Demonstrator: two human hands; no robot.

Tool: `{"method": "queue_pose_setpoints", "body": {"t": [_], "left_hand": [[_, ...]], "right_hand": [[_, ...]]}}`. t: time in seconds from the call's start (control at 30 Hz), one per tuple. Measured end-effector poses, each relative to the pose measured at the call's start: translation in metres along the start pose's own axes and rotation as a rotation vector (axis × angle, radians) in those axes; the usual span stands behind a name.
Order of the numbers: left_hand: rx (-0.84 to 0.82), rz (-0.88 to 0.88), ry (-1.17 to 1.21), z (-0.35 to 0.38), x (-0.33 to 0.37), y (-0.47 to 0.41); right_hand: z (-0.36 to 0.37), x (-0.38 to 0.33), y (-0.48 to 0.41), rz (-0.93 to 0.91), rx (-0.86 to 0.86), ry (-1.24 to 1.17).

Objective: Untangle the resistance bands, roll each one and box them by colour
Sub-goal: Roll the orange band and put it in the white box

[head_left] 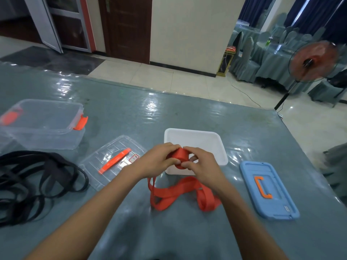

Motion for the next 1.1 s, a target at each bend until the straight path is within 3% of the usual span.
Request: {"method": "queue_pose_setpoints", "body": {"t": [0.17,0.37,0.5,0.67,0.77,0.97,1.1], "left_hand": [[0.33,0.022,0.405,0.004,0.001,0.012],[0.404,0.122,0.786,0.008,0.009,0.009],[0.375,0.091,0.746,0.011,0.005,0.012],[0.244,0.04,0.503,0.006,-0.001,0.019],[0.146,0.077,0.33,0.003,0.004,0.015],[0.323,0.091,0.636,0.003,0.008,0.014],[0.388,0.099,0.699,0.004,0.007,0.015]], "right_hand": [[-0.007,-0.001,0.002,0.034,0.148,-0.267],[0.001,-0.003,0.004,-0.103,0.126,-0.728],[0.012,0.002,0.005,-0.137,0.071,-0.867],[0.005,0.004,0.007,-0.027,0.025,-0.458],[0.0,-0.002,0.007,-0.009,0.002,-0.34],[-0.01,-0.006,0.011,-0.109,0.076,-0.617],[0.002,-0.003,0.009,-0.118,0.053,-0.879]]}}
Point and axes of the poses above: each hand's wrist, its own y-axis away from the middle knuckle, its own z-axis out of the palm, x = y × z, the point moved 4 cm from there along -y, towards the middle knuckle, and after that the axes turned 15 degrees about -x, right-handed, at the moved point
